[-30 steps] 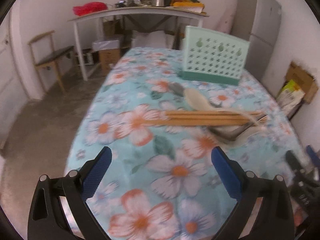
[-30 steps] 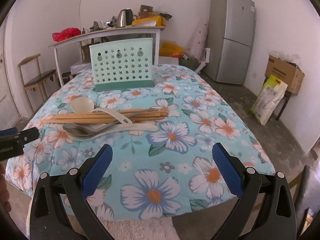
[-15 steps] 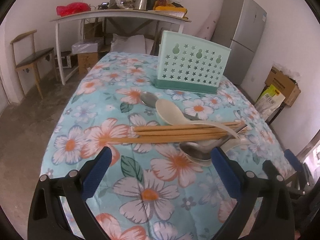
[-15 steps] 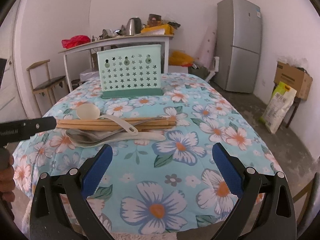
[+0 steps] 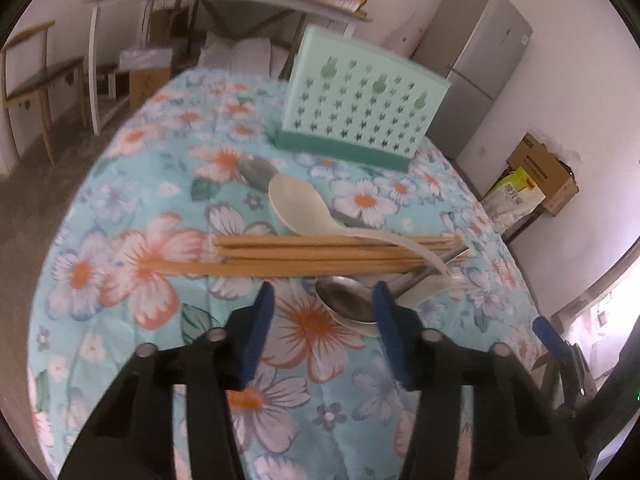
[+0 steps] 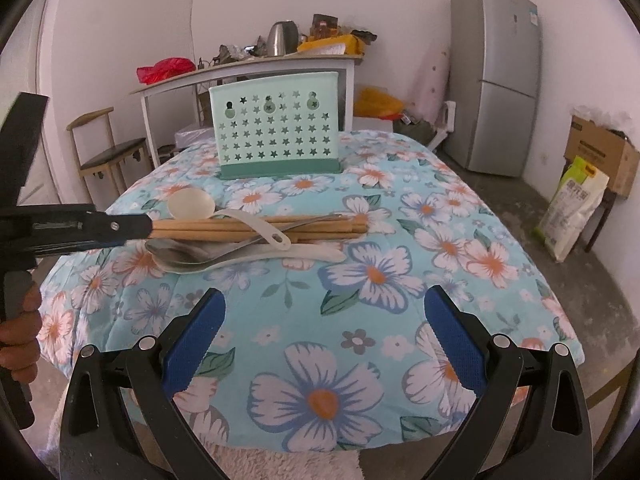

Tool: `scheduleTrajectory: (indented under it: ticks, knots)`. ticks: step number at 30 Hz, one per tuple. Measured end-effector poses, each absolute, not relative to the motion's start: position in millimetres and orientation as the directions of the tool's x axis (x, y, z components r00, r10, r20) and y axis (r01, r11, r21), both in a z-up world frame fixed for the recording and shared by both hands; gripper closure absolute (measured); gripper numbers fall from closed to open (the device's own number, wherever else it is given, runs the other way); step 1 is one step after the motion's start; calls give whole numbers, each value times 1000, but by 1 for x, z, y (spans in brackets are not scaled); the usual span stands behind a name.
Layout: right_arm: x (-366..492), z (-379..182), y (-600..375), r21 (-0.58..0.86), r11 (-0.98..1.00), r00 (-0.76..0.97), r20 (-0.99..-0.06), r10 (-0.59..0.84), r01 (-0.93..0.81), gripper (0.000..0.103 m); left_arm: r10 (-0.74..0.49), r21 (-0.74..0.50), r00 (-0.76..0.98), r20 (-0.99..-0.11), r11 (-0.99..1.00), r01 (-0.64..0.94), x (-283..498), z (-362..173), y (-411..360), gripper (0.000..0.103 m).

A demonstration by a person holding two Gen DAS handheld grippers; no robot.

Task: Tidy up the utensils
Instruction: 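Move the left tool toward the metal spoon beside the chopsticks, then close the left tool on the metal spoon handle and lift it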

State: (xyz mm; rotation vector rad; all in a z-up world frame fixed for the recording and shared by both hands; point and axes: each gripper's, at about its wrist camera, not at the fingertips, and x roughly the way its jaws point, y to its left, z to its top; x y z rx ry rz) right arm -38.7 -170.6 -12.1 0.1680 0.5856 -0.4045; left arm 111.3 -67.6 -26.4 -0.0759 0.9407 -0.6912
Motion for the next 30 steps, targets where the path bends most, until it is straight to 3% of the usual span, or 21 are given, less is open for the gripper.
scheduleTrajectory:
  ticks: [9,21,28,30]
  knots:
    - [-39,-18,-172,58,905,749,-585,-312,422,8,-557,-364,362,-747,799,479,122,-35,-69,99]
    - [-39,-23,-167,62,908,752,-585,-303,414,8,-523,-352,393,-756,831,430,102,-11,-36,102]
    - [-38,-21,-161,63,915,756,-589,-287,398,8,-617,-552,311,-723,786,277,118,-36,5,101]
    - [-39,-20,-160,60,915,756,-586,-290,398,8,-644,-591,295,-705,765,256,119,-40,10,95]
